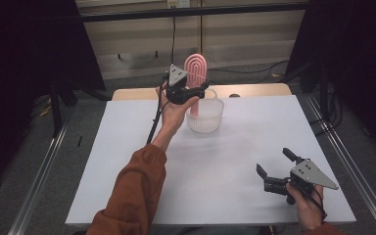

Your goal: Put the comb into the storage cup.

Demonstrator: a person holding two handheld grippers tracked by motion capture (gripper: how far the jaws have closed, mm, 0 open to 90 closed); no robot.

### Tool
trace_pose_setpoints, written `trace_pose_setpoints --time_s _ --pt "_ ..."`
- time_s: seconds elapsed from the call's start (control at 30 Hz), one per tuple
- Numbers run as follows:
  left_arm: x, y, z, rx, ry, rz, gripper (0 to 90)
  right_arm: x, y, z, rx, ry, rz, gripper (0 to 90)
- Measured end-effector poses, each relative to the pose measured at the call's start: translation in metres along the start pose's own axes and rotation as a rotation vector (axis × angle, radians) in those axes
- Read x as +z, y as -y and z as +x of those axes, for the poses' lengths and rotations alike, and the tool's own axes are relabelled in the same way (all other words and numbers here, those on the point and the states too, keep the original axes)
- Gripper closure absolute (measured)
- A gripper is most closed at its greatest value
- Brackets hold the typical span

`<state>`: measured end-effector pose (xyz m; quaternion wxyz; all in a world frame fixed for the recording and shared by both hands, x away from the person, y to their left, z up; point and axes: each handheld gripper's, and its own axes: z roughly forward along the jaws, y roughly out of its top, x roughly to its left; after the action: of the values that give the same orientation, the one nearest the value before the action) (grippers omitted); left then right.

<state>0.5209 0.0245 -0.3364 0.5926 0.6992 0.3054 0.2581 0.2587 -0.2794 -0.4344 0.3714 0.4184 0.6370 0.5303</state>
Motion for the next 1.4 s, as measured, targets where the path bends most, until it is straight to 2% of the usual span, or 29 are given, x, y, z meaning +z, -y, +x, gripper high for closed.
trace_pose_setpoints --time_s 0.3,0.63,0.7,0.77,0.97,1.17,1.4 --pt "0.0 0.008 0.007 -0.023 -0.003 0.034 19.6 0.0 0.0 0.0 0.0 -0.001 0.0 0.0" --pt "0.001 0.013 0.006 -0.038 0.002 0.034 19.6 0.0 0.0 0.001 -0.004 -0.005 0.001 0.0" --pt "0.001 0.014 0.005 -0.025 -0.009 0.033 19.6 0.0 0.0 0.0 -0.002 -0.007 0.0 0.0" --pt "0.002 0.016 0.005 -0.026 -0.002 0.031 19.6 0.0 0.0 0.0 -0.003 -0.006 0.001 0.0" --pt "0.006 0.021 0.005 -0.054 -0.032 0.028 19.6 0.0 0.0 0.001 -0.006 -0.007 0.005 0.0" --pt "0.011 0.025 0.0 -0.049 -0.021 0.034 19.6 0.0 0.0 0.0 -0.005 -0.009 0.005 0.0" --pt "0.013 0.032 0.001 -0.05 -0.006 0.058 19.6 0.0 0.0 0.0 -0.006 -0.006 0.002 0.0"
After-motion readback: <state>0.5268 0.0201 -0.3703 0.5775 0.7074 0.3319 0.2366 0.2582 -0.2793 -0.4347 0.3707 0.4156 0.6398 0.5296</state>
